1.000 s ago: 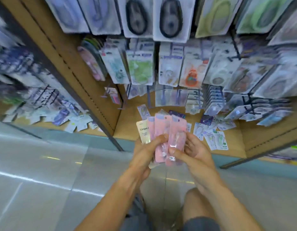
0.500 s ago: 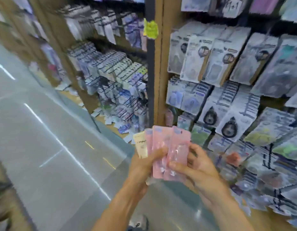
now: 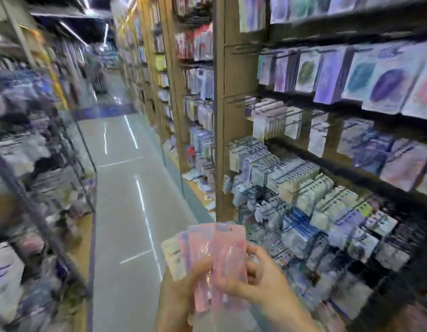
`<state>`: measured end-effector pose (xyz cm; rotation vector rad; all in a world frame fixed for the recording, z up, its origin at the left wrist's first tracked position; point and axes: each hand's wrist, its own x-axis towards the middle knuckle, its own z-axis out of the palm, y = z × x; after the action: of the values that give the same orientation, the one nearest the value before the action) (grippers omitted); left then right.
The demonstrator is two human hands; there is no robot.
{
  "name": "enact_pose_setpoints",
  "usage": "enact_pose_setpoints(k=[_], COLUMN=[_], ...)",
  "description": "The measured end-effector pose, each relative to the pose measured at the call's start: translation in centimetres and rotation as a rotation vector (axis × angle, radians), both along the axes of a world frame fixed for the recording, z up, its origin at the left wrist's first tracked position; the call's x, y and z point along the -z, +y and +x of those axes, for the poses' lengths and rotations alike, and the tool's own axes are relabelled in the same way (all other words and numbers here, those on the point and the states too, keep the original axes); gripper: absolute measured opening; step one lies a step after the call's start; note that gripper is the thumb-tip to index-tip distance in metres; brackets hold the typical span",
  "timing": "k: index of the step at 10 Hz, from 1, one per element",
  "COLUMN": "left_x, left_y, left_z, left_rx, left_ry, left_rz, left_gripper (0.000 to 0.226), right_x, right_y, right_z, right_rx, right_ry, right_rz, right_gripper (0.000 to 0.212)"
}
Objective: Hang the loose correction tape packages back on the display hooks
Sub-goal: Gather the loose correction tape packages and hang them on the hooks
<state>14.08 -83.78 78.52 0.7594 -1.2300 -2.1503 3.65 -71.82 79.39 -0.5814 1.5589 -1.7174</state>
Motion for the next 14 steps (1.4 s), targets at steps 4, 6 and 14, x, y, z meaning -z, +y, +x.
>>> enact_pose_setpoints(k=[4,6,14], left_x=[-3.5,-0.9,-2.6], left_y=[-10.2,-14.9,-22.9], left_z=[-25.5,-30.9,-43.1], left_rx=[0.645,0.689,1.187], left_ry=[0.078,-0.009,-0.038], left_rz=[-0.015,0.087,-0.022], left_gripper=[0.075,0.065,0.062], right_x=[-5.8,-3.6,-4.0], right_y=[-2.7,-3.8,-16.6], right_z=[-14.1,-19.5,-21.8], right_rx=[0.815,1.113,1.436], right_ry=[0.104,0.155,0.034], right_rz=[-0.041,-0.063,-0.063], right_gripper=[0.102,0.096,0.03])
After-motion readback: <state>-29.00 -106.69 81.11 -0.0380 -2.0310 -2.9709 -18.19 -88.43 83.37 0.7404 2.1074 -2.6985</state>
